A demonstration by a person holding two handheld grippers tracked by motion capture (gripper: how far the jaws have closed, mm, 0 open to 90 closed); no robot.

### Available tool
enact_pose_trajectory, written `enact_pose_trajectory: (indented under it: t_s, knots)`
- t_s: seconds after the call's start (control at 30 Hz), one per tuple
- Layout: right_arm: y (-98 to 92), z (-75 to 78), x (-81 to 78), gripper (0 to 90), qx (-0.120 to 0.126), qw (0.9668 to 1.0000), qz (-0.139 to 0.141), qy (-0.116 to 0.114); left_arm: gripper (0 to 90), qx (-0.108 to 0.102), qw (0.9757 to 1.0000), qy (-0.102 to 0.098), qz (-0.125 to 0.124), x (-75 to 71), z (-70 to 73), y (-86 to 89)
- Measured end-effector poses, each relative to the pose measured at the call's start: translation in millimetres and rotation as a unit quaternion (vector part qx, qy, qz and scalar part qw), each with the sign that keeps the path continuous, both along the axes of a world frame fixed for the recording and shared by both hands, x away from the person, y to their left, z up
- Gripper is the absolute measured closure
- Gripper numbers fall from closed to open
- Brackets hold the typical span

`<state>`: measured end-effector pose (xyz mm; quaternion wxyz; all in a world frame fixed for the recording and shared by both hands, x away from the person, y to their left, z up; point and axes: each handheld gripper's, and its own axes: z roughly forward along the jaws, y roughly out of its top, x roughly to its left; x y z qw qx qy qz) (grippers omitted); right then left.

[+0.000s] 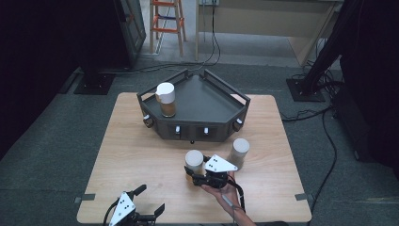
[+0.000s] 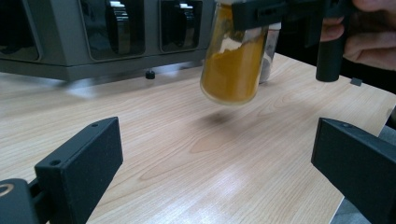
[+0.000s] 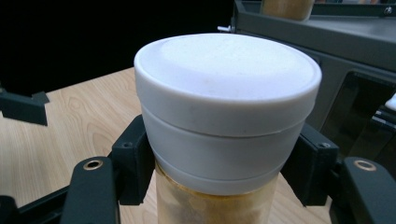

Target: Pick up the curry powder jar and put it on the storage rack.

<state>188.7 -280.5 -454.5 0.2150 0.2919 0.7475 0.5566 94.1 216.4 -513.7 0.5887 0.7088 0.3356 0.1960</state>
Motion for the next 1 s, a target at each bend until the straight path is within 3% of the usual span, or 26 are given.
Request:
enact_pose_trajectory:
  t_s: [1.0]
  knots:
    - [-1.0,62.3,31.6,34.9,0.007,1.0000,-0.001,0.001,1.9,0.003,1.0000,0.005,0.002,2.0,-1.8,0.0]
